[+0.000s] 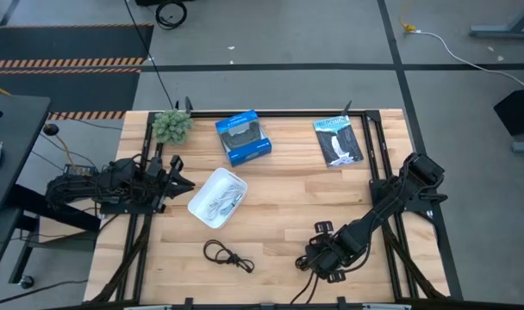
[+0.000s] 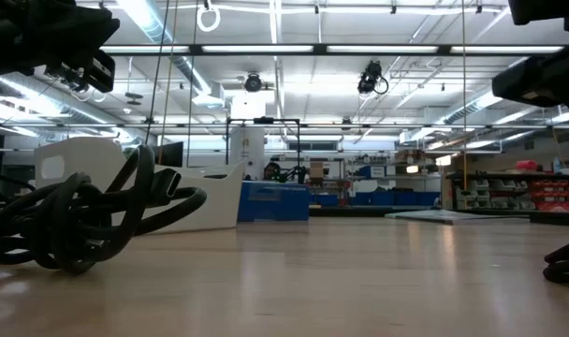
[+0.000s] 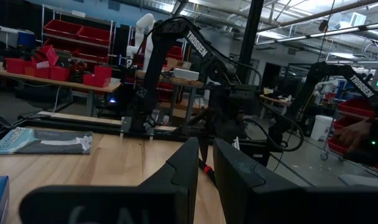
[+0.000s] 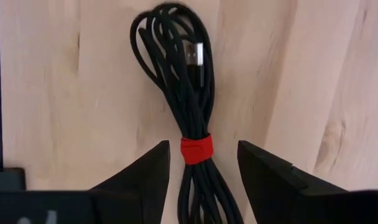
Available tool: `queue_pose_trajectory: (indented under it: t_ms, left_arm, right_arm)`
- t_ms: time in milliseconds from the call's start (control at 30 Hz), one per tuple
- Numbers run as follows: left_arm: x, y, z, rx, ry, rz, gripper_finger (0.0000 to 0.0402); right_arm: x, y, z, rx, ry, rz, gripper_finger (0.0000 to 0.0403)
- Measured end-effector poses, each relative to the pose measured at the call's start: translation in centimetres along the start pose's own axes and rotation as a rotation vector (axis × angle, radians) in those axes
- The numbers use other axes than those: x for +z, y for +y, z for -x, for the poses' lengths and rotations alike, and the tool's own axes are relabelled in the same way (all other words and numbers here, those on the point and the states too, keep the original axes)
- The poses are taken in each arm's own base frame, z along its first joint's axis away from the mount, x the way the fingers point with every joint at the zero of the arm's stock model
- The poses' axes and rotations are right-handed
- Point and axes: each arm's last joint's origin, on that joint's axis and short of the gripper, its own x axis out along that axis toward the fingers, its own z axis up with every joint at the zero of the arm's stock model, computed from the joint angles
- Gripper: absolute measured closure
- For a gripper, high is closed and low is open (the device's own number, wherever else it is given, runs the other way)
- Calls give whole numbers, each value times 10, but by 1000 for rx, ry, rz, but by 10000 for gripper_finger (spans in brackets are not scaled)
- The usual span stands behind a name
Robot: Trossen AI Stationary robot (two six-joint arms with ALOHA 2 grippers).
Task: Pick and place USB-C Cables
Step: Put the right black charger cable into the white bin
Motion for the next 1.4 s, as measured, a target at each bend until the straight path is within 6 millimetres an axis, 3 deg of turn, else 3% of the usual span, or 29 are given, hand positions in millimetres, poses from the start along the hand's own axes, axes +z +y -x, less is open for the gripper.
queue_pose_trajectory:
  t_ms: [300,567,800,1067,1400]
  left_arm:
    - [0,0,0,0,0,0,345]
    - [0,0,0,0,-1,0,345]
    - [0,0,0,0,0,0,345]
    - [0,0,0,0,0,0,345]
    - [0,0,0,0,1,0,345]
  right_arm:
    - [9,4,10,6,-30,-9,232]
    - [42,26,-8,-94,100,80,233]
    - [58,36,-2,-88,99,81,231]
    - [52,31,8,-118,133,68,221]
    - [33,24,-15,-107,245,65,210]
